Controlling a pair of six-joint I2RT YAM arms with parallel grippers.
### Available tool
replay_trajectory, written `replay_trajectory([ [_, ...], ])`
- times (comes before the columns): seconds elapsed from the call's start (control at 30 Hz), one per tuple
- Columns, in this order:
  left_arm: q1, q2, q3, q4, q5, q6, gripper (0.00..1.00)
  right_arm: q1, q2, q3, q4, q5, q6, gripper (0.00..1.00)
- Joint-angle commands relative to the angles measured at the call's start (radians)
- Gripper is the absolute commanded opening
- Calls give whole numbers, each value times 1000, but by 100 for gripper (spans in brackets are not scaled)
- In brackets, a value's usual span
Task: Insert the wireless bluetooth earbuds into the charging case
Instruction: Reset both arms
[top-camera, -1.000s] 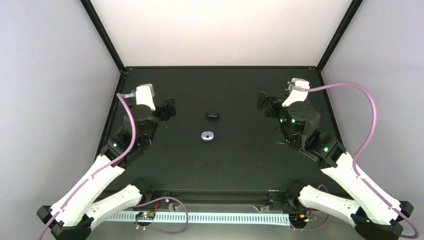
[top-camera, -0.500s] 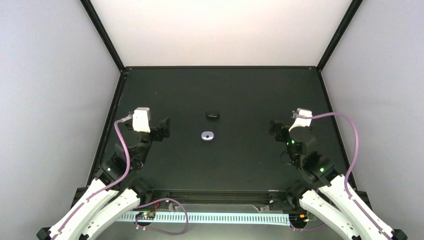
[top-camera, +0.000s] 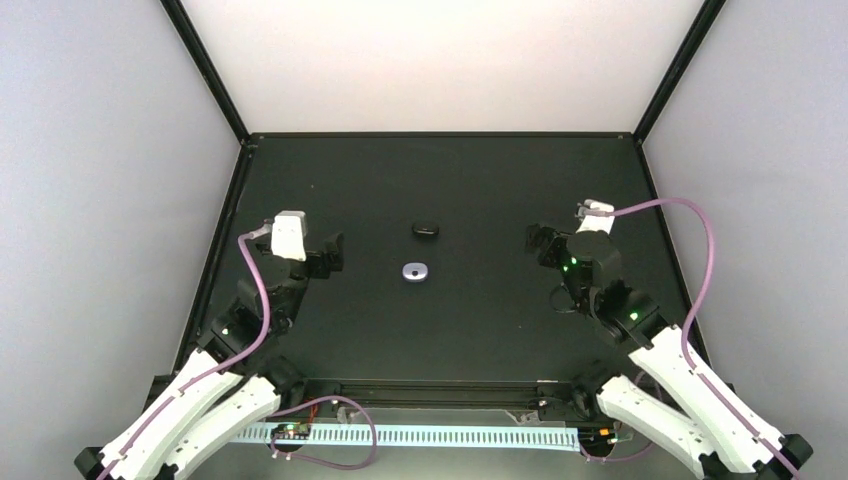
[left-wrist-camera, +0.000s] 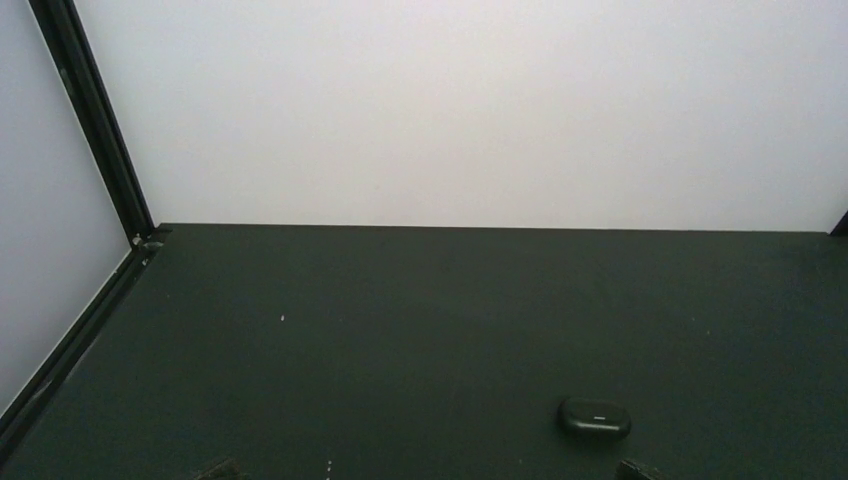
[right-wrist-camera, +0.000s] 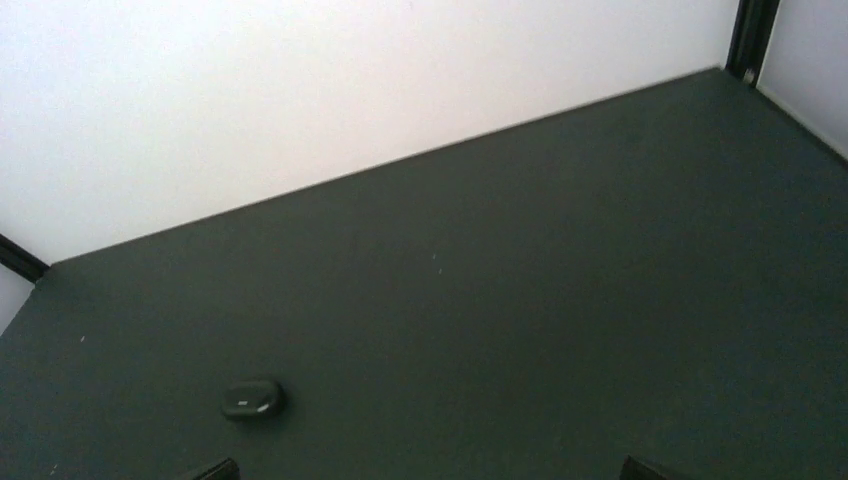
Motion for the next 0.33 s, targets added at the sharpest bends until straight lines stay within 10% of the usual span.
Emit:
replay_trajectory([
  [0.0, -1, 9, -5, 37, 22, 32, 99, -4, 34, 29, -62, -68, 191, 100],
  [0.3, -1, -16, -1, 34, 32, 29, 99, -6, 49, -4, 4, 49, 118, 100],
])
